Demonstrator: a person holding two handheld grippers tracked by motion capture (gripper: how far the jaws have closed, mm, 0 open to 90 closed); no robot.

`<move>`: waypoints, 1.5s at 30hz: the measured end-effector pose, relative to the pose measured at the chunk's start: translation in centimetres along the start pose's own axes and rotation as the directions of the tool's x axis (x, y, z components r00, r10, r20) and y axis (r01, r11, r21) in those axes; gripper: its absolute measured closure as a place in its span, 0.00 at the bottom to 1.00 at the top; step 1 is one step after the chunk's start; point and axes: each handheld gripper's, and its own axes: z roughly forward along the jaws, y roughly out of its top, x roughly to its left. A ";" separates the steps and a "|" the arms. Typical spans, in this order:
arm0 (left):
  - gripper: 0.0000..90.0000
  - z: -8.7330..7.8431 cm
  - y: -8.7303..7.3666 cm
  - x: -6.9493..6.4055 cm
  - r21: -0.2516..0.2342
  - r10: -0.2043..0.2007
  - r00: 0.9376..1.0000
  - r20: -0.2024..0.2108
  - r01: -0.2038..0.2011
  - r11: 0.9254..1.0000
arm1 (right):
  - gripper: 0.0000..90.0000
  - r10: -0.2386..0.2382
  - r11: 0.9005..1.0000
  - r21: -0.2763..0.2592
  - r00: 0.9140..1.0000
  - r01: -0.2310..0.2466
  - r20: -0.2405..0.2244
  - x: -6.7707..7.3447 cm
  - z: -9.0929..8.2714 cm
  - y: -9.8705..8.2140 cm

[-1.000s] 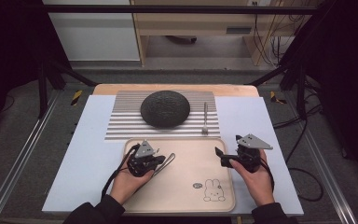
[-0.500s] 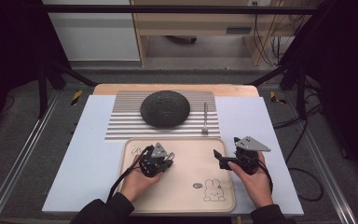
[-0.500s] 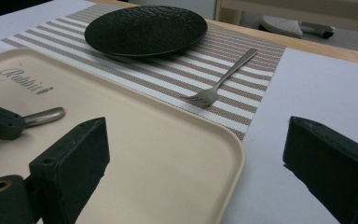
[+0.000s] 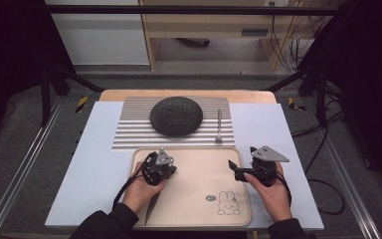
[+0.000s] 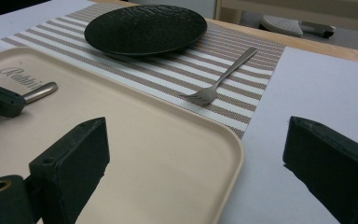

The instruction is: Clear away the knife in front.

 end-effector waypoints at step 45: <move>1.00 -5.9 -6.1 4.6 -0.086 -0.155 0.982 -0.111 0.145 0.986 | 0.07 0.008 1.000 0.002 1.000 -0.008 0.004 0.2 0.2 0.5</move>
